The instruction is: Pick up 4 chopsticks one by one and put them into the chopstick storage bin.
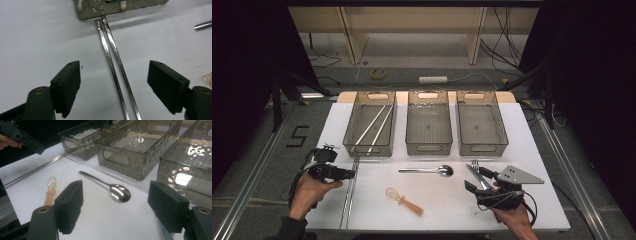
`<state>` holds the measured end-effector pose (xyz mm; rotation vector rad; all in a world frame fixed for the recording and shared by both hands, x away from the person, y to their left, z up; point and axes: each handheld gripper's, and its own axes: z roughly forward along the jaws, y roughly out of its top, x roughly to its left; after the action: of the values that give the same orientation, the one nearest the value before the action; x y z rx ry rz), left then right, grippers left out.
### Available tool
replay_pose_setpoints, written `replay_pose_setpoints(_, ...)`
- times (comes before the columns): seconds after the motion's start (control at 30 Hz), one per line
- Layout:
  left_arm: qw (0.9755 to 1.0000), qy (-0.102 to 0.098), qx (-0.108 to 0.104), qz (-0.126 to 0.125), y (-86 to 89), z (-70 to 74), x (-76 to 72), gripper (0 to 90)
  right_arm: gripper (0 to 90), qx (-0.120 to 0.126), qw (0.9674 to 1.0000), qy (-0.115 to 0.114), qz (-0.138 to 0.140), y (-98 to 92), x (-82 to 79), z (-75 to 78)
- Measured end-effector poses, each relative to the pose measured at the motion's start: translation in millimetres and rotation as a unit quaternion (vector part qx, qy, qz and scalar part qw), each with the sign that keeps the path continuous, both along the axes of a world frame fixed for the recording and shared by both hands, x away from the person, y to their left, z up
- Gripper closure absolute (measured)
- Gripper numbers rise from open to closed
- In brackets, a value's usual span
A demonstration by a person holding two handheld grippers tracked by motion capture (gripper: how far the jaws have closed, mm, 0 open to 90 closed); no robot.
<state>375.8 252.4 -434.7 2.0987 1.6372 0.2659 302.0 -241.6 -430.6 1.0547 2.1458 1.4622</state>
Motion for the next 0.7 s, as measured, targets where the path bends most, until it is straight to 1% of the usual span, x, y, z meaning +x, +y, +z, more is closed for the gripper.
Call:
replay_pose_setpoints(0.43,0.9998,0.016,0.011,0.002,2.6,-9.9,-6.0,34.9,29.6,0.000,1.0000,0.000,-0.001,0.0,0.0,0.0)
replay_pose_setpoints(0.57,0.9996,0.023,0.016,-0.001,2.7,-13.0,-7.6,36.8,29.6,0.000,1.0000,0.000,-0.001,-0.2,-0.2,0.2)
replay_pose_setpoints(0.7,0.9994,0.029,0.020,-0.005,1.4,-15.3,-9.5,41.2,29.6,0.000,1.0000,0.000,-0.001,-0.1,0.0,0.1)
